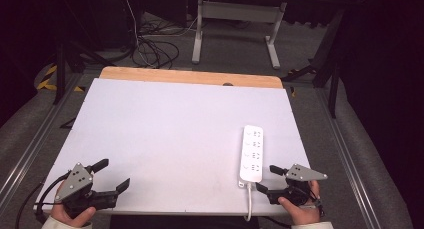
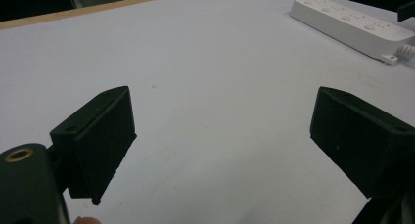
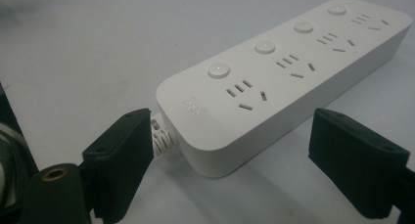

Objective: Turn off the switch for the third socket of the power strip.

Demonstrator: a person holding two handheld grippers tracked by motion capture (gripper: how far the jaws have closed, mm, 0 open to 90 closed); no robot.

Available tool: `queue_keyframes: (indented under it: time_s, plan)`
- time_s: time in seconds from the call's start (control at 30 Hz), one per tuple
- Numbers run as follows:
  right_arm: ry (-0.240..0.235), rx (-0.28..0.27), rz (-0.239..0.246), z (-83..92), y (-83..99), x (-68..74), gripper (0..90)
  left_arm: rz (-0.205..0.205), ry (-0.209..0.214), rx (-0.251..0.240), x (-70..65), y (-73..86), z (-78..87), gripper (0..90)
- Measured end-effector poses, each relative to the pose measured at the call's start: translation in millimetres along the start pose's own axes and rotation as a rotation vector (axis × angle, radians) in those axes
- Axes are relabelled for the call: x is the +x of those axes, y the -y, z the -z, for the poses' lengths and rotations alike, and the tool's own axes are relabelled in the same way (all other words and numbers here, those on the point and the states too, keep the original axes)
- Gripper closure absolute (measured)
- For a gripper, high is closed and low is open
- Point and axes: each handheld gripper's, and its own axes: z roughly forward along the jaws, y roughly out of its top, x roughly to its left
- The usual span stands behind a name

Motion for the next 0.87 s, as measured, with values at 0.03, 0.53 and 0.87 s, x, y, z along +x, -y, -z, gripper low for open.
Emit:
queue_keyframes:
  time_s: [0.03,0.53,0.87]
  plan:
    - [0.002,0.003,0.004,-1.3,0.3,-0.2,17.9,0.0,-0.001,-0.001,0.3,-0.2,-0.3,10.3]
    - [0.011,-0.034,0.031,0.8,-3.2,1.2,19.1,-0.026,-0.016,0.006,0.0,-2.0,-1.3,10.9]
    - [0.014,-0.028,0.033,0.8,-3.2,1.8,19.1,-0.017,-0.016,-0.001,0.0,-2.1,-0.5,11.0]
